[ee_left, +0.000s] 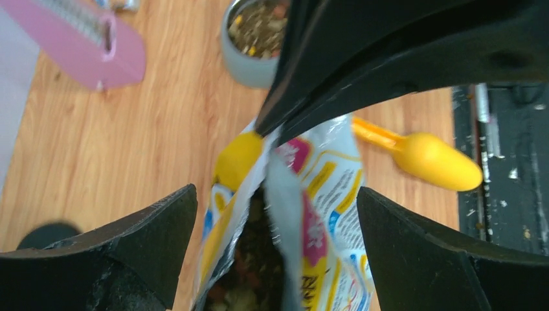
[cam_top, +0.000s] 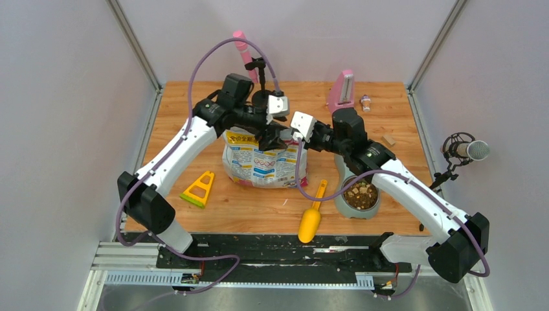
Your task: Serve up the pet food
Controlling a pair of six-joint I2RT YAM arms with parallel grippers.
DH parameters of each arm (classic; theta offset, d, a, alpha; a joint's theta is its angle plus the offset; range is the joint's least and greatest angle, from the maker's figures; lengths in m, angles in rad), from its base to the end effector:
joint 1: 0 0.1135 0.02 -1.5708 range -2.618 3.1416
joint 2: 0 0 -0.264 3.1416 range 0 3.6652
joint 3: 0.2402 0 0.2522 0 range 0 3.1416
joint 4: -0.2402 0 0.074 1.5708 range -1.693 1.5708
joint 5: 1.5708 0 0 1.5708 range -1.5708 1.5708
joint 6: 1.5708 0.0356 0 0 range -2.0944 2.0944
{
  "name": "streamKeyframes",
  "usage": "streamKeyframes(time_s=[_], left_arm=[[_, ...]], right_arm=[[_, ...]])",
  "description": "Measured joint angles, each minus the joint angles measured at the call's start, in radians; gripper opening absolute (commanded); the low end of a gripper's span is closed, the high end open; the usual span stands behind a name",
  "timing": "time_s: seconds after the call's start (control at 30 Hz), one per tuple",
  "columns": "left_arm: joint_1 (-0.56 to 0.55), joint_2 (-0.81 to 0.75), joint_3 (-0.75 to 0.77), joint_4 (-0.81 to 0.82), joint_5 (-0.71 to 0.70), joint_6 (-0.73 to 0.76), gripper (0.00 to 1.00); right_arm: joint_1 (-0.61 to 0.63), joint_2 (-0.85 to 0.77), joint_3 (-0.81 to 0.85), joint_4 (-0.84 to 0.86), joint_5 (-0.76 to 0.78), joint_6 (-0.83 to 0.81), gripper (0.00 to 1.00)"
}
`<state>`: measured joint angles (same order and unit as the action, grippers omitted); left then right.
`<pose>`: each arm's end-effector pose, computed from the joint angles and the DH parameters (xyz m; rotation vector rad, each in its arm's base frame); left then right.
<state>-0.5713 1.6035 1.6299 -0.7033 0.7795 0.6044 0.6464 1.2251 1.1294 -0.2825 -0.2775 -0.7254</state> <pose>0.2803 -0.2100 0.3816 1.5122 1.5217 -0.8478 0.2182 0.1769 0.3582 -1.3649 1.3786 0.2177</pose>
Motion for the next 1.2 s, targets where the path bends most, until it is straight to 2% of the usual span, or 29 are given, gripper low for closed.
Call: streamKeyframes(time_s=[0.03,0.23,0.33,0.43,0.57,0.7,0.8,0.83,0.93,0.97,1.0,1.2], left_arm=[[-0.01,0.007,0.001,0.005,-0.014,-0.019,1.0],[-0.033,0.042,0.015,0.056,-0.276,-0.156,0.81],[-0.049,0.042,0.012,0.074,-0.379,-0.201,0.65],[-0.071,0.034,-0.004,0.088,-0.424,-0.213,0.61],[-0.081,-0.014,-0.06,0.109,-0.44,-0.16,0.61],[-0.08,-0.095,-0.136,0.103,-0.472,-0.066,0.54],[-0.074,-0.159,-0.199,0.098,-0.524,-0.001,0.38],[-0.071,-0.173,-0.215,0.098,-0.535,0.011,0.29],[-0.067,-0.2,-0.242,0.1,-0.572,0.049,0.13],[-0.065,-0.201,-0.243,0.098,-0.581,0.059,0.04],[-0.063,-0.202,-0.244,0.097,-0.584,0.064,0.01],[-0.062,-0.224,-0.27,0.109,-0.586,0.103,0.0]], right_arm=[[-0.004,-0.003,-0.001,-0.008,-0.003,0.009,0.0],[-0.006,-0.01,-0.003,-0.013,-0.013,0.016,0.0],[-0.008,-0.01,-0.004,-0.013,-0.007,0.014,0.0],[-0.01,-0.01,-0.014,-0.004,0.003,0.01,0.0],[-0.012,-0.013,-0.016,0.004,0.006,0.01,0.0],[-0.017,-0.021,-0.017,0.0,-0.008,0.018,0.0],[-0.026,-0.027,-0.018,-0.01,-0.028,0.022,0.0],[-0.026,-0.029,-0.018,-0.013,-0.033,0.022,0.0],[-0.03,-0.034,-0.018,-0.013,-0.054,0.025,0.0],[-0.032,-0.035,-0.018,-0.014,-0.061,0.025,0.0],[-0.034,-0.035,-0.018,-0.013,-0.067,0.026,0.0],[-0.065,-0.035,-0.018,-0.011,-0.135,0.036,0.0]])
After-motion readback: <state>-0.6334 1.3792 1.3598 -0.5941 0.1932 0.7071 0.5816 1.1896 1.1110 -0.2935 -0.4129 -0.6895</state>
